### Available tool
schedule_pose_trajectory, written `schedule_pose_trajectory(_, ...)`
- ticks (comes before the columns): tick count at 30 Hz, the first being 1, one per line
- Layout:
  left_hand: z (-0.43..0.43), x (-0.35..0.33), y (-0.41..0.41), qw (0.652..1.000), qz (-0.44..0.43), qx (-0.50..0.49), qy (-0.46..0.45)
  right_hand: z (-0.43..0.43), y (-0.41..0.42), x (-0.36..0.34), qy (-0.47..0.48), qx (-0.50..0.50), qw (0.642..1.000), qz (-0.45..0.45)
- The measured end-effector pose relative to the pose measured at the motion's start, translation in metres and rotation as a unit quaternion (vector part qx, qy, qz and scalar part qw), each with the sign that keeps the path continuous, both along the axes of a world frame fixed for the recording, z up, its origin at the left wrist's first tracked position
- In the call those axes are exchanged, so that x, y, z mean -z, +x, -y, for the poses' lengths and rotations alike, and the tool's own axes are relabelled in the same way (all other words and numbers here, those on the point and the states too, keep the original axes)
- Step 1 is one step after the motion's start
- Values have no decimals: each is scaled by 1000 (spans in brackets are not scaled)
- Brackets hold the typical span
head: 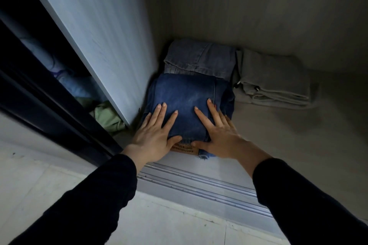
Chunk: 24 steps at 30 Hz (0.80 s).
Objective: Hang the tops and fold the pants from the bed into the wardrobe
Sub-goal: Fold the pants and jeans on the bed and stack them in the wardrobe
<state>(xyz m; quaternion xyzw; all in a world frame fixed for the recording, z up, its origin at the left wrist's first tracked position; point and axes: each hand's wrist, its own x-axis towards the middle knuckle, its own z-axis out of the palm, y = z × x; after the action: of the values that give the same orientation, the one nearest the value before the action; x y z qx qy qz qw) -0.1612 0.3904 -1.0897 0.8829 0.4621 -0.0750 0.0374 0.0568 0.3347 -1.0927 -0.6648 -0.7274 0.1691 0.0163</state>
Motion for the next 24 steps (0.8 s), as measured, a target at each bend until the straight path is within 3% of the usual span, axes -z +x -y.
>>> schedule_pose_trajectory(8, 13, -24, 0, 996, -56, -33, -60, 21, -7, -18, -65, 27, 997, 38)
schedule_pose_trajectory(11, 22, -59, 5, 998, -8, -58, -33, 33, -6, -54, -62, 45, 997, 14)
schedule_pose_trajectory(13, 39, -90, 9, 997, 44, -61, -6, 53, -5, -87, -12, 66, 997, -21)
schedule_pose_trajectory(16, 70, -146, 16, 995, 78, -53, -38, 94, -5, -147, 40, 109, 992, -48)
schedule_pose_trajectory(24, 170, -340, 50, 989, 100, 3, -108, 204, -2, -356, 38, 212, 976, -43)
